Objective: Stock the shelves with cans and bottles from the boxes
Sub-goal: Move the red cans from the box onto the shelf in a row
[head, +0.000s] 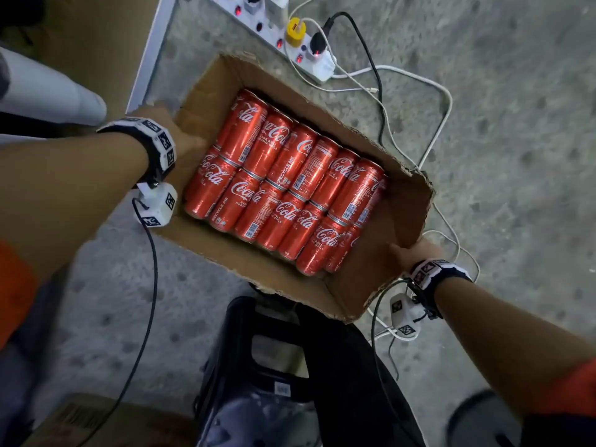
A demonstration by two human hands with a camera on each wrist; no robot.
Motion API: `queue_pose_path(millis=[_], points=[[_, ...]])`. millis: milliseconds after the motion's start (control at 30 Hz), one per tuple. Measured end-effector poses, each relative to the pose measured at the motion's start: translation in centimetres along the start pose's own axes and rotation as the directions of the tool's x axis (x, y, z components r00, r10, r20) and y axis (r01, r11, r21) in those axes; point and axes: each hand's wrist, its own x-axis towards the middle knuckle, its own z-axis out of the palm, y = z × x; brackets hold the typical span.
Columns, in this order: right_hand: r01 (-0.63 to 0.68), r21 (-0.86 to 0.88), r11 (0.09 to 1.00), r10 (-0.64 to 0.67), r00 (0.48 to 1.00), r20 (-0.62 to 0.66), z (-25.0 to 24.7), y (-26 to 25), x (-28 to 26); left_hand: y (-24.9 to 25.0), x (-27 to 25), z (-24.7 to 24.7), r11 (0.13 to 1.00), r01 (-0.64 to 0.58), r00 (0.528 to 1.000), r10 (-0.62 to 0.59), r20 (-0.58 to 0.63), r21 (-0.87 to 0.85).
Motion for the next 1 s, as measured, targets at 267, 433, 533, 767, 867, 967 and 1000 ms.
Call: queue_pose_path(millis=[267,433,533,767,867,967,1000], points=[[-0.098,0.049,0.994,0.1,0.994,-0.044,1.1,-0.3,0.3,0.6,0.9,2.1,0.991,-0.041,0.998,0.036,-0.046,-0.128],[-0.072,0.103,0.992,0.081,0.993,-0.081,1.9,-0.9,0.0,-0.3,1.4,2.4,0.991,-0.129,0.989,0.125,-0.079,-0.04],[-0.04,0.082,0.996,0.048,0.994,-0.095,2.0,-1.2,-0.2,-1.0,1.9,2.5,0.987,-0.158,0.981,0.16,-0.108,0.021],[-0.003,0.024,1.0,0.006,0.994,-0.111,2.0,-2.9,-0.7,-1.5,1.6,3.3,0.972,-0.199,0.973,0.211,-0.091,0.123],[0.008,0.026,1.0,-0.005,0.992,-0.129,1.7,-3.9,-1.1,-2.3,1.4,3.9,0.969,-0.201,0.974,0.214,-0.079,0.142],[0.047,0.001,0.999,-0.046,0.988,-0.146,1.4,-5.2,-1.3,-3.6,1.0,4.7,0.977,-0.185,0.978,0.194,-0.076,0.103],[0.063,0.002,0.998,-0.062,0.986,-0.153,1.3,-5.7,-1.4,-4.4,0.8,4.9,0.979,-0.184,0.979,0.19,-0.074,0.087]])
